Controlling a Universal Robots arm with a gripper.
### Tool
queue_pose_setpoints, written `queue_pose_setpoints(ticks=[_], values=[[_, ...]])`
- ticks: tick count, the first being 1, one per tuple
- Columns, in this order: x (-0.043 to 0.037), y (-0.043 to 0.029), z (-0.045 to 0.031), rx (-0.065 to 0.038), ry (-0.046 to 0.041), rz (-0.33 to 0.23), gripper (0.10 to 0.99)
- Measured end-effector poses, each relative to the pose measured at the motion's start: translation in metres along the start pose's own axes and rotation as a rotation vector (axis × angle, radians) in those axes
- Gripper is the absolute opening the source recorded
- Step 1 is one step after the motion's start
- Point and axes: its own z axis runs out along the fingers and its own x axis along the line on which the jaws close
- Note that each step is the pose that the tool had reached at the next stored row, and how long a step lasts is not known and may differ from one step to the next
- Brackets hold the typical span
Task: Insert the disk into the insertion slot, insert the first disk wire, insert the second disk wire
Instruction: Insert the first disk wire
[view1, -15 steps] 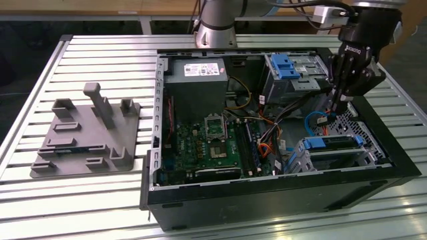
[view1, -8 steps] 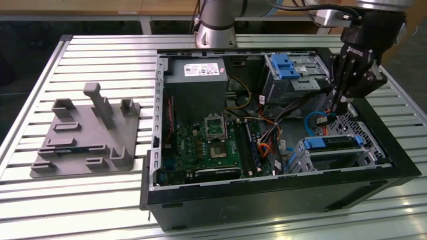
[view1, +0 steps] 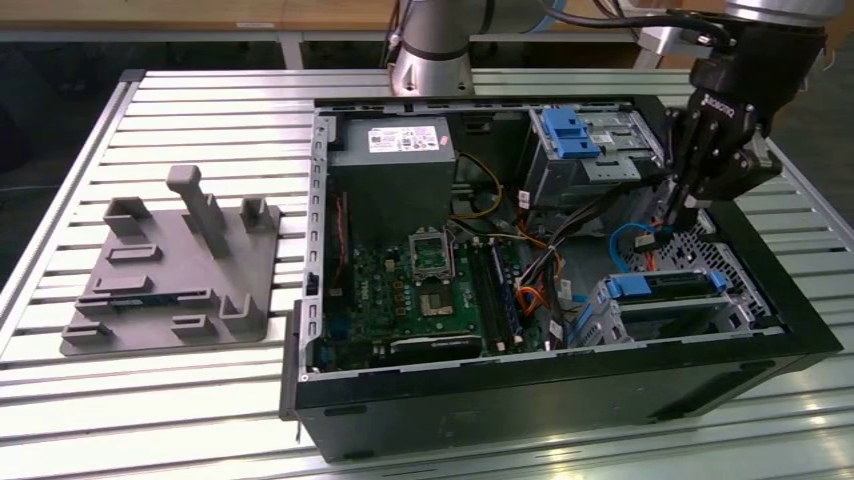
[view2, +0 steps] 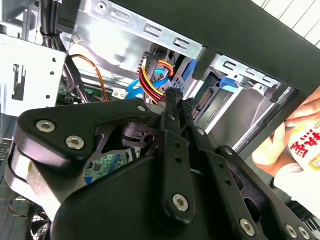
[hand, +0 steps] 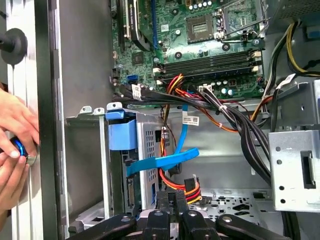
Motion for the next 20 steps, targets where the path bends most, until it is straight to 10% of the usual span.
queue_pose_setpoints(ticks=[12, 20], values=[[0.0146, -0.0014, 0.0041, -0.009, -0.0089, 0.027, 0.165], [0.0222, -0.0022, 0.0063, -0.005, -0.0958, 0.024, 0.165]])
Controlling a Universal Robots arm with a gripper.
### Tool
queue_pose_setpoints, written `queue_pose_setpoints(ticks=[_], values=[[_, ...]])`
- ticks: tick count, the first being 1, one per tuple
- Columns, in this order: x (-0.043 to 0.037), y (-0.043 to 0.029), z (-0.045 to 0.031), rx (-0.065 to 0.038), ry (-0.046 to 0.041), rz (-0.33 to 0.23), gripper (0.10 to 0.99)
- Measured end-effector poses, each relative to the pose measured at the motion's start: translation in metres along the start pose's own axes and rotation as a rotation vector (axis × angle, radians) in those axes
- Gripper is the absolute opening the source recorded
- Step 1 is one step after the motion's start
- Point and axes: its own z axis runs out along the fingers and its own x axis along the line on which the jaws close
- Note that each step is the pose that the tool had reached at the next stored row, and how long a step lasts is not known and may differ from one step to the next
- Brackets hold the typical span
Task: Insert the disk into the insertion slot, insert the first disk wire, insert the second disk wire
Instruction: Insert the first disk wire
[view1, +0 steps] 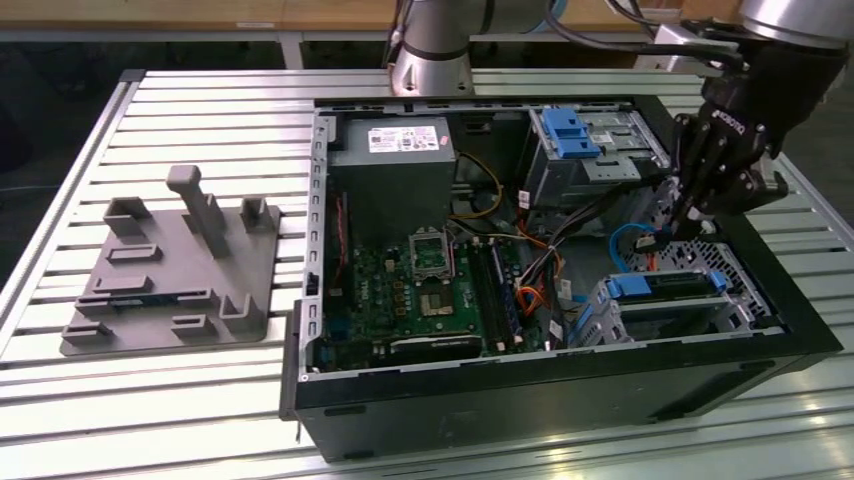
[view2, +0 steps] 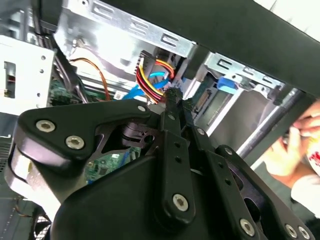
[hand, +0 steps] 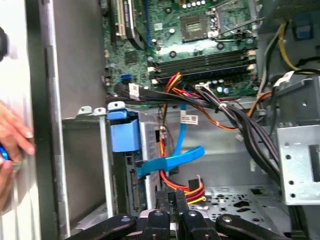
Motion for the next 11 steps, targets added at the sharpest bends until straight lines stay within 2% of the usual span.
queue_pose_setpoints(ticks=[2, 7, 11], values=[[0.0032, -0.0004, 0.0006, -0.001, -0.0159, -0.001, 0.165], [0.0126, -0.0015, 0.0024, -0.003, -0.0333, -0.002, 0.165], [0.0197, -0.0024, 0.0038, -0.005, -0.0524, -0.003, 0.165]])
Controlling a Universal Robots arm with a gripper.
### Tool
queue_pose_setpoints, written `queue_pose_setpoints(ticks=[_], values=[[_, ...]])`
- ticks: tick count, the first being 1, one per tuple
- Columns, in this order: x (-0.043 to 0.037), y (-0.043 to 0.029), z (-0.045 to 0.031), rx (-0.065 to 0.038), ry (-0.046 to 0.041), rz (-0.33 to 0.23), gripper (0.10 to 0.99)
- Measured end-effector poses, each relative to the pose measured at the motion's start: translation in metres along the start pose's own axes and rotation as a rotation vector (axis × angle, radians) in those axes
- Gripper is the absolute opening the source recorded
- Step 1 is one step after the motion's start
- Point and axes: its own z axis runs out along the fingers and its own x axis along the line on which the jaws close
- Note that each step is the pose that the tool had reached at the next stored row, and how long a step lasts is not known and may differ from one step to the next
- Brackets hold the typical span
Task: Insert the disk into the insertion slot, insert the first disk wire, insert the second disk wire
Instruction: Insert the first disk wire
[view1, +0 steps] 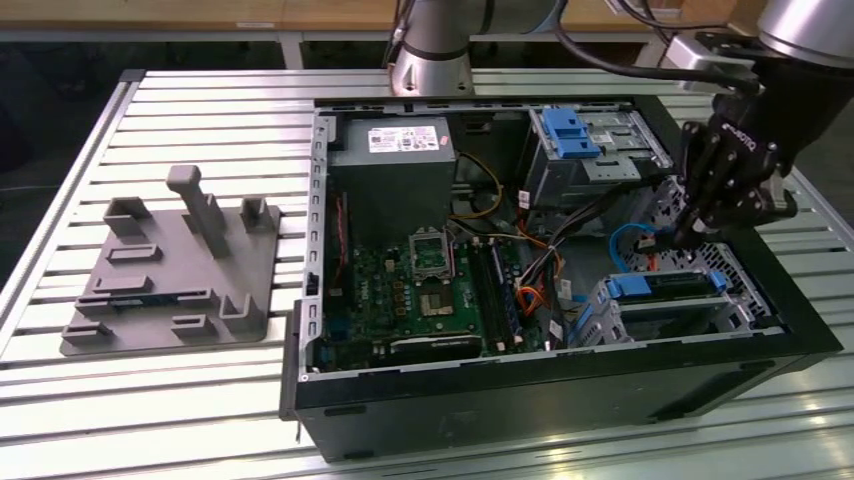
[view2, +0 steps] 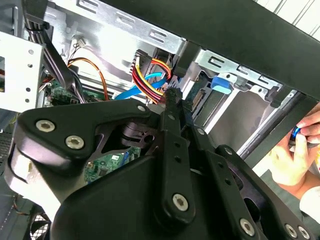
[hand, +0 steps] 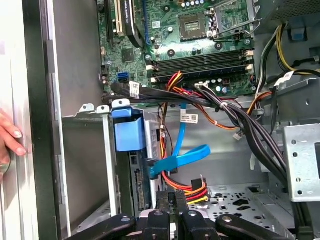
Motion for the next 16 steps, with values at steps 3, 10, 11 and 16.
queue_pose_setpoints(ticks=[3, 10, 11, 16], values=[[0.0056, -0.0007, 0.0007, -0.001, -0.0135, -0.001, 0.165], [0.0158, -0.0017, 0.0021, -0.003, -0.0651, -0.006, 0.165], [0.0193, -0.0002, 0.0027, 0.003, -0.0768, -0.025, 0.165], [0.0201, 0.0013, 0.0029, 0.007, -0.0752, -0.066, 0.165]])
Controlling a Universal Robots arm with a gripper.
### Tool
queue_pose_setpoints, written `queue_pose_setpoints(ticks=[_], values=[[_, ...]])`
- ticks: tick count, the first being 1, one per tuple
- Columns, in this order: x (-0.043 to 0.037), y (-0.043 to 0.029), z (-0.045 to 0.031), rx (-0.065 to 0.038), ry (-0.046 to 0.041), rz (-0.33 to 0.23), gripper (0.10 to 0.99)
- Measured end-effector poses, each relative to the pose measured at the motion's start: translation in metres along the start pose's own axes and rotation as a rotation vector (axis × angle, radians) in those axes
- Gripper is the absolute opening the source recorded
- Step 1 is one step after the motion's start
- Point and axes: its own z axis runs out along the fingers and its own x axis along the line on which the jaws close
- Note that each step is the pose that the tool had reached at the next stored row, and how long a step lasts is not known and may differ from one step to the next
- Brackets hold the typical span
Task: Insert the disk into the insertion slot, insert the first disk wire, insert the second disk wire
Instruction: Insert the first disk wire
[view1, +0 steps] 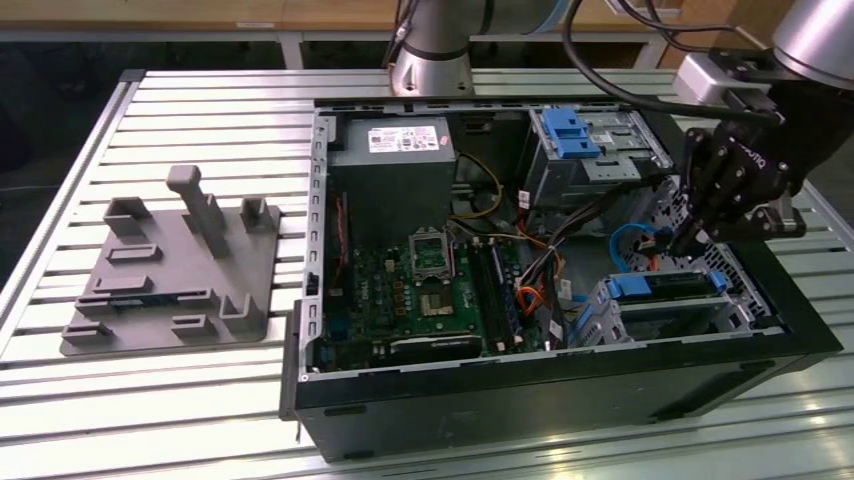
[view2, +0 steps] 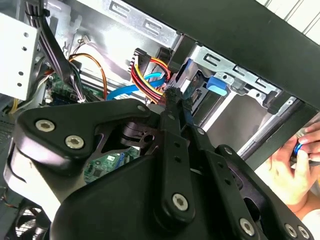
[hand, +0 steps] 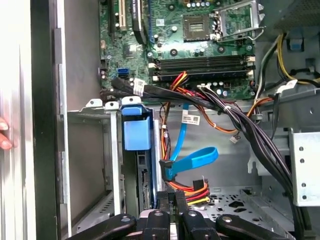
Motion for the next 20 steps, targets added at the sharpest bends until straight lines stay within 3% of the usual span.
queue_pose_setpoints(ticks=[9, 15, 20], values=[[0.0012, -0.0003, 0.0, 0.0, 0.0009, -0.006, 0.165], [0.0038, -0.0005, -0.0046, 0.0, -0.0072, -0.008, 0.165], [0.0102, -0.0007, -0.0064, 0.0, -0.0078, -0.009, 0.165]])
